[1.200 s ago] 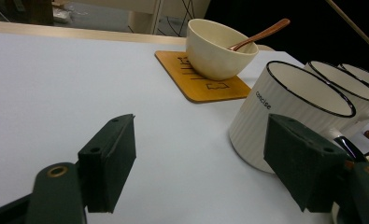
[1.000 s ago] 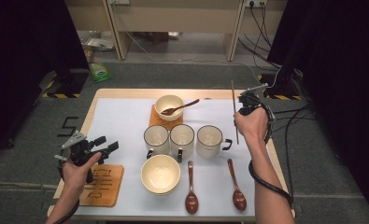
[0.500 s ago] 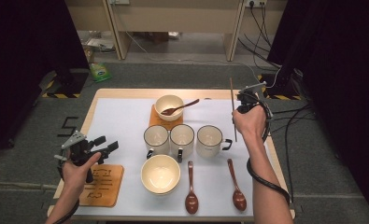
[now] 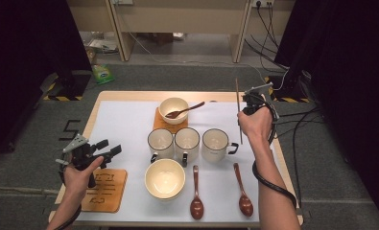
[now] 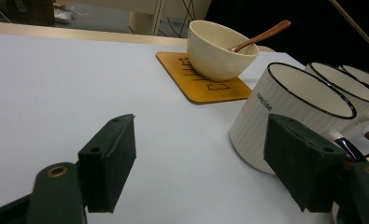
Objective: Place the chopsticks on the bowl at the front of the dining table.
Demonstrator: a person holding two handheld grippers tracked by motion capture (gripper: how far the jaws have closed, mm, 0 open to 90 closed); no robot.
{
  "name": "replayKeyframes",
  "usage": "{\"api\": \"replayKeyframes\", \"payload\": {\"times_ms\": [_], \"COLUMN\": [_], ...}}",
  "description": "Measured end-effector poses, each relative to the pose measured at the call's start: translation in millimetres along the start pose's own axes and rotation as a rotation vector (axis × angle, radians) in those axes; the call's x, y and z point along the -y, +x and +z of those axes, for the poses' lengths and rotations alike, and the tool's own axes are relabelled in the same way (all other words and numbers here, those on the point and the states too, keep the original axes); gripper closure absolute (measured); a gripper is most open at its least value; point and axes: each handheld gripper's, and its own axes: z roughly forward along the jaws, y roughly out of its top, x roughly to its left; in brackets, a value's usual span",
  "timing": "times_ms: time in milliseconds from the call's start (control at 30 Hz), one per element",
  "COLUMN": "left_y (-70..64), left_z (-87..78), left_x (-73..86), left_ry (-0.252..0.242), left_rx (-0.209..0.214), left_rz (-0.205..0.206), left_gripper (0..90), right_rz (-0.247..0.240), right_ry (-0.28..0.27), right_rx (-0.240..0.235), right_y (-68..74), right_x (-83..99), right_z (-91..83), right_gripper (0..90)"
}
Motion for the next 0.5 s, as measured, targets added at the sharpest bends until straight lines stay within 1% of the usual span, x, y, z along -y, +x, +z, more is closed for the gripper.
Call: {"api": "replayKeyframes", "payload": {"times_ms": [500], "left_y": [0.2], "left_z": [-0.1], "left_x": [0.1], "left_ry": [0.000], "left_rx": [0.000], "left_rz": [0.000], "left_gripper": [24.7], "right_rz": [0.000], "right_ry": [-0.010], "right_rx": [-0.006], "right_y": [3.3], "right_x": [-2.8], "right_z": [3.9], "right_gripper": [86.3]}}
